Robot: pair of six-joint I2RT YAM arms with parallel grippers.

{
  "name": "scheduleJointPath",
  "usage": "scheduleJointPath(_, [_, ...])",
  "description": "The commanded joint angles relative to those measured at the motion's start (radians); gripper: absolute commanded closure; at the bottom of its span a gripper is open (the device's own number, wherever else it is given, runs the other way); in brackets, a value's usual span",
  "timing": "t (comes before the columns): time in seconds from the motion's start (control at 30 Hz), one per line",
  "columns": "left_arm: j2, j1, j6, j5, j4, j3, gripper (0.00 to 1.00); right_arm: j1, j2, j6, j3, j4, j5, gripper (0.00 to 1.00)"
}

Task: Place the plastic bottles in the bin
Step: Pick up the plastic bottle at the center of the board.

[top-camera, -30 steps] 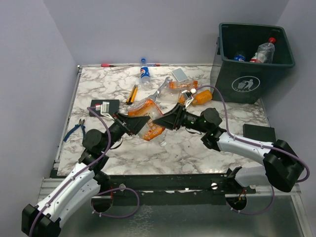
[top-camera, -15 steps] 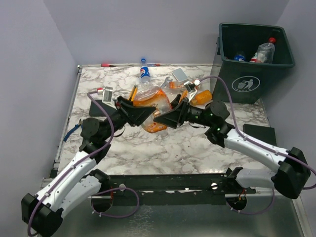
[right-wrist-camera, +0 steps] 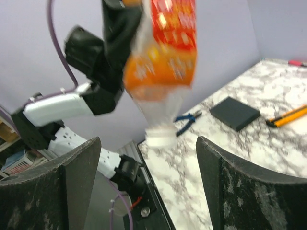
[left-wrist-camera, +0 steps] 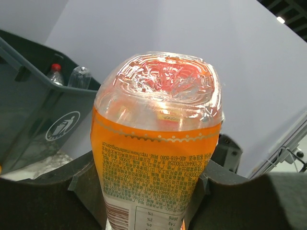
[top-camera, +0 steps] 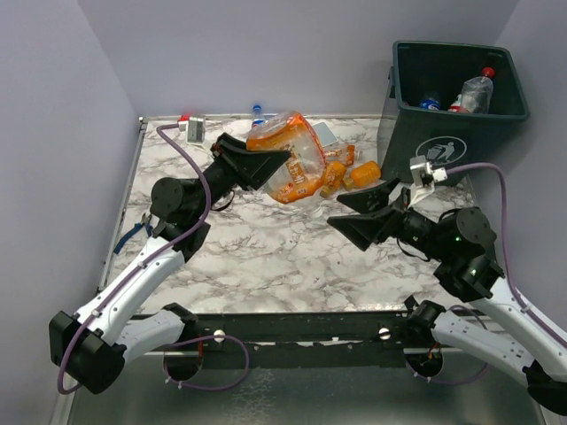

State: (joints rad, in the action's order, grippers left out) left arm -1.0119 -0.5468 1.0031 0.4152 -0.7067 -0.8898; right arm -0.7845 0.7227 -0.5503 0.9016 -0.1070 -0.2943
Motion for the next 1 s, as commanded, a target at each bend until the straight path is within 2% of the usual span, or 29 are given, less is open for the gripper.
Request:
scheduleJointPath(0.0, [-0.03,-0.001,0.087,-0.006,-0.054,-0.075,0.66,-0.004,-0.046,0.017,-0.137,0.033,0.001,0.17])
scheduleJointPath(0.17, [-0.064,-0.019,0.105,0.039,-0.054,-0.075,0.73,-0.004,0.004,-0.036,-0.135,-0.105,-0.049,0.18])
scheduleJointPath(0.3, [-0.066,-0.024,0.134,0.043,-0.054,-0.056,0.76,-0.004,0.141,-0.004,-0.008,-0.034,-0.077,0.21])
scheduleJointPath(0.4, [-0.041,-0.025,0.117,0.041,-0.051,-0.045,0.77,-0.004,0.164,-0.006,0.003,-0.055,-0.088,0.23])
scheduleJointPath(0.53, [-0.007,-0.025,0.086,0.026,-0.023,-0.033,0.77,-0.004,0.166,-0.002,0.008,-0.038,-0.098,0.3])
scheduleJointPath(0.77, [0.009,-0.025,0.059,0.01,0.011,-0.02,0.78,-0.004,0.139,-0.021,0.0,-0.063,-0.195,0.15])
scheduleJointPath(0.97, [0.002,-0.025,0.074,-0.003,0.013,-0.01,0.8,-0.004,0.092,-0.027,-0.028,-0.082,-0.155,0.14])
